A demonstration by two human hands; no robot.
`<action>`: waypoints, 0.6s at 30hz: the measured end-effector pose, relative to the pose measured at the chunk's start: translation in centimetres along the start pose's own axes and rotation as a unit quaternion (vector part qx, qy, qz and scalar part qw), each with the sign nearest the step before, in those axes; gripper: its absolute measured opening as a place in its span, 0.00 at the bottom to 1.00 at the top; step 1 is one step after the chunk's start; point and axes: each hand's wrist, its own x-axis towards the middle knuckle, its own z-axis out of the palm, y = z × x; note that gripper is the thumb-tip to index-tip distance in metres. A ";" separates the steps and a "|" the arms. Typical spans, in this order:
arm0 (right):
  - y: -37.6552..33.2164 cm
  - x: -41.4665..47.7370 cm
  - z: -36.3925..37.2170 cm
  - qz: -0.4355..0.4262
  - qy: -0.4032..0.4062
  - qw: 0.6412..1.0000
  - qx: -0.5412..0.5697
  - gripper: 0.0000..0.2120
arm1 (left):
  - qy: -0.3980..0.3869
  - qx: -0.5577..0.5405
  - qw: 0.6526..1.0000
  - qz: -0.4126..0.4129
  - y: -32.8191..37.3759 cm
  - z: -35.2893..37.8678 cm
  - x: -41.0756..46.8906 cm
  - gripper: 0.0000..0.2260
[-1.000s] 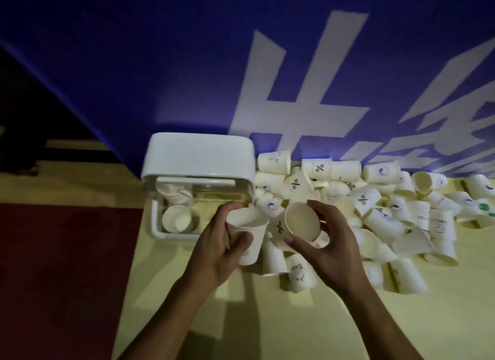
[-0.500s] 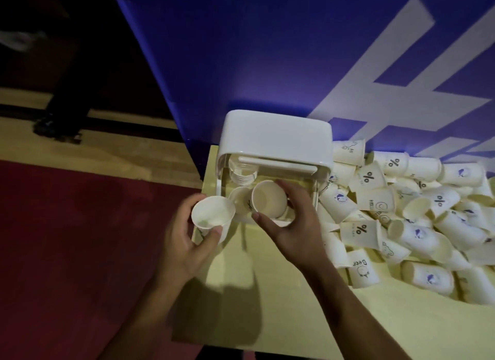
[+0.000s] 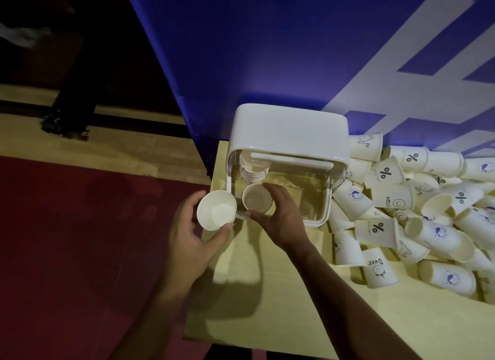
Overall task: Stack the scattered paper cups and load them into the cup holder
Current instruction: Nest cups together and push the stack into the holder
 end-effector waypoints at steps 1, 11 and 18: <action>0.4 0.1 0.4 0.006 -0.004 1.000 -0.004 0.38 | -0.001 0.002 1.000 0.005 0.0 0.2 0.2 0.31; -0.1 -1.5 -1.3 0.022 0.051 0.993 0.101 0.23 | -0.030 -0.005 0.999 0.028 0.4 3.1 1.9 0.30; -3.4 -1.7 -4.2 0.005 0.049 0.981 0.188 0.18 | -0.083 -0.030 0.995 0.046 2.6 5.8 3.2 0.30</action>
